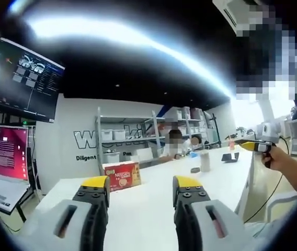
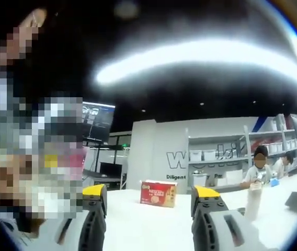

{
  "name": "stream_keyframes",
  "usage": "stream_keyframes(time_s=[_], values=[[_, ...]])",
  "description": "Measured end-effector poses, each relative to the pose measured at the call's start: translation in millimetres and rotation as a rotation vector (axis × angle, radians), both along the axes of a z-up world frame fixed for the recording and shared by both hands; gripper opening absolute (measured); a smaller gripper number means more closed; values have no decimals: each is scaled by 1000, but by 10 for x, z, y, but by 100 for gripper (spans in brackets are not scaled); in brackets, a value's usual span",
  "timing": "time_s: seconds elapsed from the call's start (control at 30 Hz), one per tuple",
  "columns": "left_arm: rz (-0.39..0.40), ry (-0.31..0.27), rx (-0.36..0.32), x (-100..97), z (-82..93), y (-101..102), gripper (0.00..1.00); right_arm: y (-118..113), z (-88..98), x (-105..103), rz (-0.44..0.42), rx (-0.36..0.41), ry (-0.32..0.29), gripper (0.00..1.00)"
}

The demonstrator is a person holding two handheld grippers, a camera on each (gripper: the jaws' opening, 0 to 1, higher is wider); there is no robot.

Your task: Tear open the coffee pouch, take out the coffee, and pour the coffee from the pouch into the cup

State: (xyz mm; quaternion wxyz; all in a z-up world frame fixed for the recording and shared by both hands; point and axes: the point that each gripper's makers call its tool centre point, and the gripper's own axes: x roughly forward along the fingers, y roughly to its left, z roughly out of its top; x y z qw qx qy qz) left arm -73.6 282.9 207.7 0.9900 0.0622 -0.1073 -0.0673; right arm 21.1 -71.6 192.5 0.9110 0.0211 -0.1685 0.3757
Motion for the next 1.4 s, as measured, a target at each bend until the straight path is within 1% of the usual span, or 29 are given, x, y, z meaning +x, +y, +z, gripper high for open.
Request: stream_keyframes(time_s=[0.1,0.2,0.37,0.53,0.7,0.83,1.0,1.1,1.2,1.33,1.4], values=[[4,-4,3,79,29,71,51,30,-63,40,5,0,14,65],[10,-11,4,119,71,122,51,120,-89,49,32,8,26,65],[18,-36,9,155,177,160,51,190,-116,43,43,-27,12,65],[11,-55,15,187,260,107,50,138,-145,45,34,-18,12,65],[7,-64,14,218,335,74,50,89,-201,107,20,-20,26,65],[4,-77,16,220,374,58,50,21,-153,144,0,-15,19,65],[-7,-62,11,266,282,28,50,23,-105,110,-4,-8,6,65],[-20,-54,6,317,226,-1,50,95,-140,53,3,-12,13,65],[-39,-50,6,344,163,-74,50,145,-184,-10,12,-24,18,65],[-64,-27,12,400,48,-165,50,162,-231,8,13,-31,33,65],[-66,-12,27,404,18,-176,51,176,-248,41,11,-39,37,65]])
